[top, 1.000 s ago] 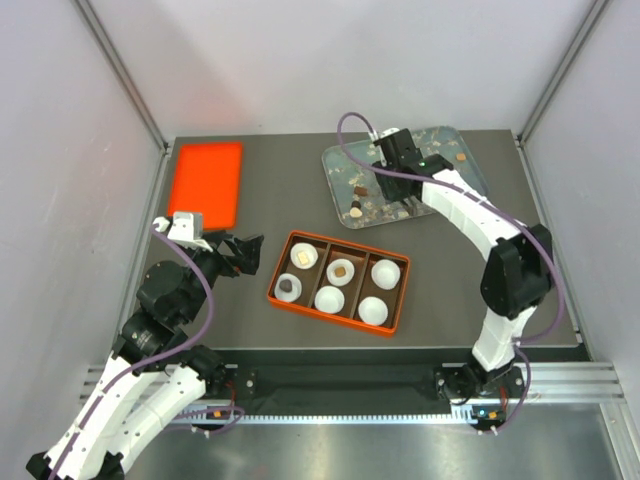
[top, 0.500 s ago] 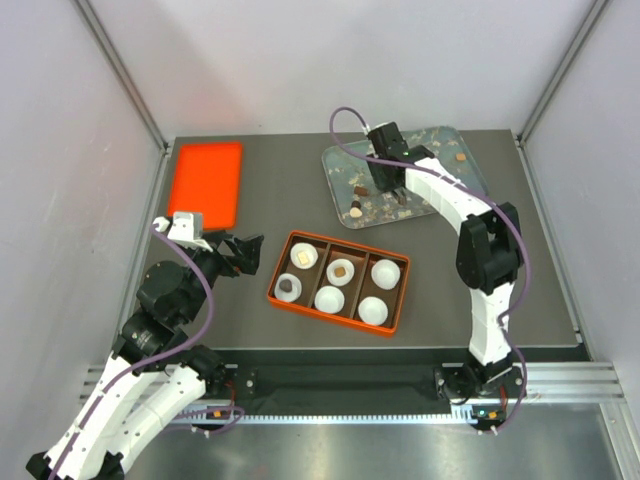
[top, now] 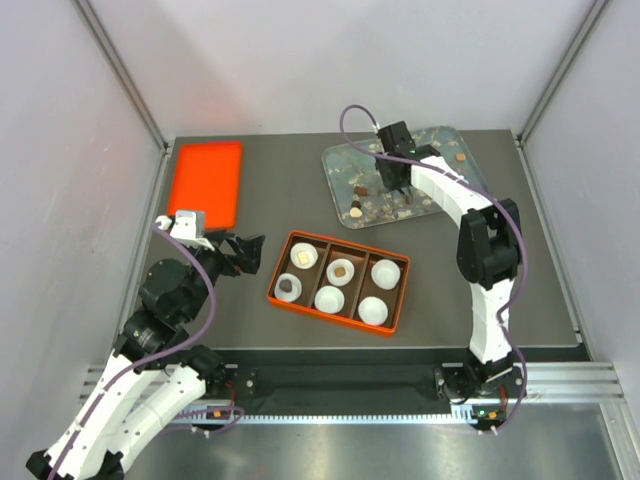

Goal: Pack the chocolate

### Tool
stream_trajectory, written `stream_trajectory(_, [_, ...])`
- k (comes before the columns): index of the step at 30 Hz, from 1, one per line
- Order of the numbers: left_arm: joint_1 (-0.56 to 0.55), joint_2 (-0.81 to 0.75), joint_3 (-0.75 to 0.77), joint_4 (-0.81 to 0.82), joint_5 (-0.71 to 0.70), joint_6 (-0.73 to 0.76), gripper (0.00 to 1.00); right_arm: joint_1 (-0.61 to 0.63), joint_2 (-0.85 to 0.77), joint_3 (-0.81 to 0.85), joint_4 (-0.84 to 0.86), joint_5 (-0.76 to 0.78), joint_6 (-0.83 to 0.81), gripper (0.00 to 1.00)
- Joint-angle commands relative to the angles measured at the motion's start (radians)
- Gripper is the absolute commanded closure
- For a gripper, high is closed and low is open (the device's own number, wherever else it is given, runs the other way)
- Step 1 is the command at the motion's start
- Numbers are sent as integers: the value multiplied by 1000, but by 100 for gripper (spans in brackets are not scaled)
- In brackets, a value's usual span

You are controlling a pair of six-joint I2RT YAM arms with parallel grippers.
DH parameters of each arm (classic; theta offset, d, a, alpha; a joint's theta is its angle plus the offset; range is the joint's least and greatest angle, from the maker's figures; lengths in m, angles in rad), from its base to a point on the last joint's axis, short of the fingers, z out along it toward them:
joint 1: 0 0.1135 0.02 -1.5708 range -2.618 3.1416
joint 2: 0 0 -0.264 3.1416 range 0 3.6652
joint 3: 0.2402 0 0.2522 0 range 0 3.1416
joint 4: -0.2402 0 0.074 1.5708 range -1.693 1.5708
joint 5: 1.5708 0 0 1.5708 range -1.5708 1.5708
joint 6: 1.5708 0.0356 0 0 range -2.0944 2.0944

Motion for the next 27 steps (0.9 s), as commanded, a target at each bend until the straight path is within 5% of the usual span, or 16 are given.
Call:
stream_trajectory(1, [6,5,0,48,7,7,1,-14,25,40,46,-45,-4,57])
stream_trajectory(27, [4,9,2,46,1,12,1,-18,97,112,16,-87,27,63])
